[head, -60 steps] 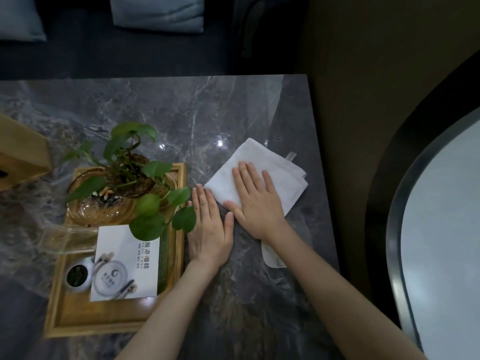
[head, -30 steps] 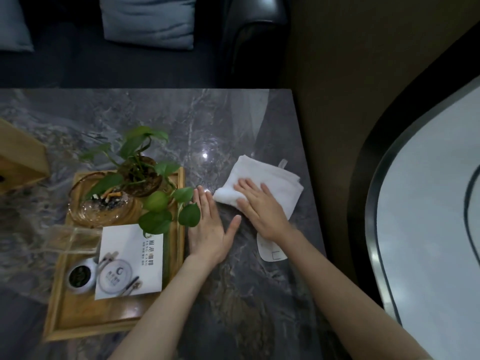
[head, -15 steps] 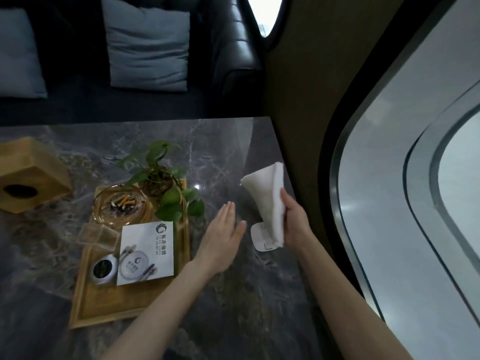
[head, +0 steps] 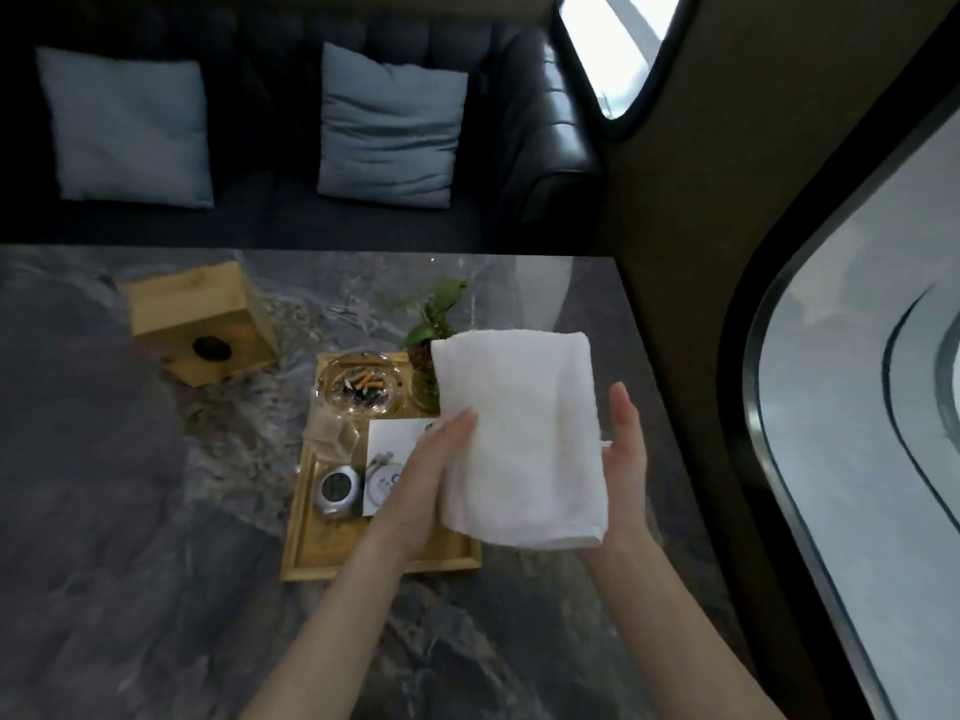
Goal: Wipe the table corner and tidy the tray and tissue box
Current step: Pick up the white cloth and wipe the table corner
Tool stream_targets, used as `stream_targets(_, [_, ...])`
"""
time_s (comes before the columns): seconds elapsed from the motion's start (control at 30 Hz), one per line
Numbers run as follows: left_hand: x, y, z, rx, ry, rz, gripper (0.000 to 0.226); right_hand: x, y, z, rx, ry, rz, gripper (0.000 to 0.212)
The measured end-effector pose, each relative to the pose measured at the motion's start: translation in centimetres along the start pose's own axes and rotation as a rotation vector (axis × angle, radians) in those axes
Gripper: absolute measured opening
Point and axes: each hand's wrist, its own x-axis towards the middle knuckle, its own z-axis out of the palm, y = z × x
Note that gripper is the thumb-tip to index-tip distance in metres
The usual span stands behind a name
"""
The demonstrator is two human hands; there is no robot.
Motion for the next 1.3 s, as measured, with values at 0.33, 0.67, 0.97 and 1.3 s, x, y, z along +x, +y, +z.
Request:
stream_targets(0.33, [-6.0, 2.8, -12.8, 0.106, 0.215, 0.087, 0.022, 0.7, 10.0, 6.1, -0.033, -0.104, 0.146, 0.052])
stream_targets(0.67, [-7.7, 6.3, -25.3, 0.376, 0.284, 0.207, 0.02, 5.4, 21.2, 10.8, -0.728, -0.065, 0.205, 0.034])
stream_targets(0.97, [-4.0, 5.2, -33.9, 0.489, 0.332, 0.135, 0.033, 10.1, 28.6, 11.0, -1.224, -0.078, -0.06, 0.042])
stream_targets(1.3, [-1.5, 2.1, -36.4, 0.79, 0.503, 0.04, 0.042, 12.4, 30.4, 10.5, -1.473, 0.104, -0.071, 0.021])
